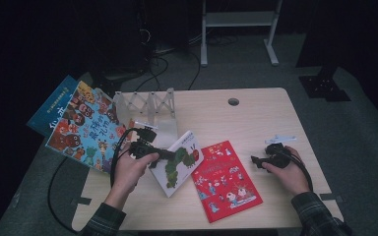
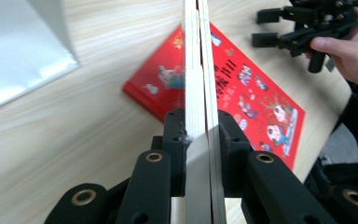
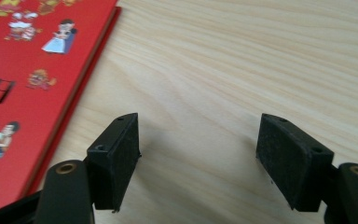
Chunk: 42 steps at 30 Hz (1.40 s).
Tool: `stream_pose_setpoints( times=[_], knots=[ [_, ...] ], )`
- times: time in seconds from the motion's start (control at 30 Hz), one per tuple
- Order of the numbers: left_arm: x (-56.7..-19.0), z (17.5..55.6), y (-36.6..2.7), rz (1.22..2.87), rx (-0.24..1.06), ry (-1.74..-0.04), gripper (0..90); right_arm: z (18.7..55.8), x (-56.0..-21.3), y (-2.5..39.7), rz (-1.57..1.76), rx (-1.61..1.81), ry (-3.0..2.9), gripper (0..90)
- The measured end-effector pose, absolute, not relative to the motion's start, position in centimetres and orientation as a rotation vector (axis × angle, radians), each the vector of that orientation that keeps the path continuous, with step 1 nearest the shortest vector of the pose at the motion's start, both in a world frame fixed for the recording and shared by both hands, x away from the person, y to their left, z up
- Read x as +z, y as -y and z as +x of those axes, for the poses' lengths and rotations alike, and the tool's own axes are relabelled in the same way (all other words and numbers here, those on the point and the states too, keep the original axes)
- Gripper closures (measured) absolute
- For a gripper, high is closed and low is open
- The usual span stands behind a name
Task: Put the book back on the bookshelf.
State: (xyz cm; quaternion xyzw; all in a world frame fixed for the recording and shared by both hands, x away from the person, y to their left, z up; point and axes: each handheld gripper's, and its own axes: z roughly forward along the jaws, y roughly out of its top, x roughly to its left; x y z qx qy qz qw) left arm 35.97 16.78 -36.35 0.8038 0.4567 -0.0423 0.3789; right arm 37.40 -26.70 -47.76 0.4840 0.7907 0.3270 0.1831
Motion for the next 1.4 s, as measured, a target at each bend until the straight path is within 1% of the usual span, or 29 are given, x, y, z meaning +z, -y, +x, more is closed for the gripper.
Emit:
stream_pose_setpoints(
  times=[0.07,0.17,0.23,0.33,0.6,0.87,1.1,1.23,1.4],
  knots=[
    [-36.3,36.1,-17.3,2.05,-0.088,-1.183,76.3,37.4,-47.8,26.9,1.359,0.911,-2.227,27.0],
    [-36.1,36.3,-18.2,2.038,-0.055,-1.213,76.2,37.5,-48.0,26.8,1.358,0.91,-2.218,18.7],
    [-35.9,36.4,-18.8,2.027,-0.04,-1.232,76.2,37.6,-48.2,26.8,1.358,0.92,-2.21,15.2],
    [-35.7,36.5,-19.8,2.011,-0.025,-1.258,76.3,37.6,-48.4,26.9,1.349,0.936,-2.195,13.1],
    [-35.4,37.0,-21.6,1.991,0.057,-1.336,76.3,37.5,-48.7,27.0,1.341,0.961,-2.176,12.5],
    [-35.1,38.3,-22.3,1.951,0.126,-1.374,76.3,37.5,-48.7,27.0,1.341,0.962,-2.175,12.4],
    [-35.0,40.0,-21.6,1.92,0.188,-1.397,76.3,37.5,-48.7,27.0,1.342,0.961,-2.175,12.5],
    [-34.9,40.8,-21.2,1.902,0.187,-1.401,76.3,37.5,-48.7,27.0,1.341,0.961,-2.175,12.5],
    [-34.9,42.3,-20.4,1.904,0.217,-1.411,76.2,37.5,-48.7,27.0,1.342,0.962,-2.176,12.5]
  ],
)
